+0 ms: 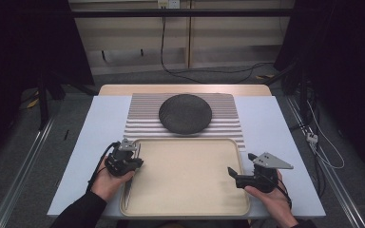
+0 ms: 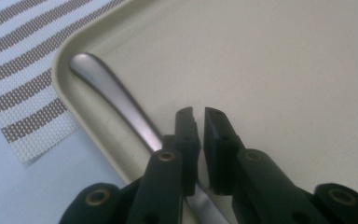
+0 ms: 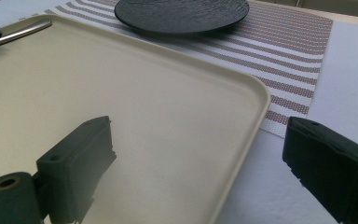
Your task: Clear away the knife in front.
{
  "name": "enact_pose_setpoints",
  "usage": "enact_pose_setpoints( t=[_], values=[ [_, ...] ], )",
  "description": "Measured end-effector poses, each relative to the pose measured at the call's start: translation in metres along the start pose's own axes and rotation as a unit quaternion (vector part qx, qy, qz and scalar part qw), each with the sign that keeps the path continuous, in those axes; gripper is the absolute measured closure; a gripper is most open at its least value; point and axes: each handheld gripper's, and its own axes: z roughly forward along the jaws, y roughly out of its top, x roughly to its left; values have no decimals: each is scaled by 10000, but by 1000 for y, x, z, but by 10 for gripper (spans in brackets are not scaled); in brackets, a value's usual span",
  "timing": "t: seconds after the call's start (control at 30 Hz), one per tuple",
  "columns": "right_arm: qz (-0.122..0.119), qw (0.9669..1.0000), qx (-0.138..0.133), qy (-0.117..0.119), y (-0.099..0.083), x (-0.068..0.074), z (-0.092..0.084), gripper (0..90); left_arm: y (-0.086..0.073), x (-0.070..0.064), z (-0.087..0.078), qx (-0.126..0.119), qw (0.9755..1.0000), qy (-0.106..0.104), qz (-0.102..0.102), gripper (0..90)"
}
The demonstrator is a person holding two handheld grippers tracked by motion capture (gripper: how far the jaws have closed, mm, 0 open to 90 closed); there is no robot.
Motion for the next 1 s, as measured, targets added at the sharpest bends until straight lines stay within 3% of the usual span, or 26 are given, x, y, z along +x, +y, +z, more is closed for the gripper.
enact_pose_setpoints(
  t=[0.23,0.37,0.53,0.6,0.73,0.8,0.9,1.0],
  values=[
    [13,10000,-6,-1,0,0,0,83,3,-5,-3,-360,9993,13,99,607],
    [23,10000,-4,0,0,0,0,83,5,-6,-4,-622,9980,120,74,369],
    [31,10000,-1,3,0,0,0,83,9,-5,-5,-637,9978,102,-176,102],
    [48,10000,-11,4,0,0,0,83,10,-5,-7,-677,9976,58,-121,83],
    [55,10000,-12,9,0,0,0,83,11,-8,-15,-900,9955,235,-189,63],
    [61,10000,-15,11,0,-1,1,83,13,-10,-20,-892,9952,387,-132,66],
    [64,10000,-26,8,0,-1,1,83,13,-8,-27,-897,9955,299,-106,75],
    [72,10000,-29,-3,0,-1,0,83,9,-8,-31,-1072,9932,447,-17,74]
  ],
)
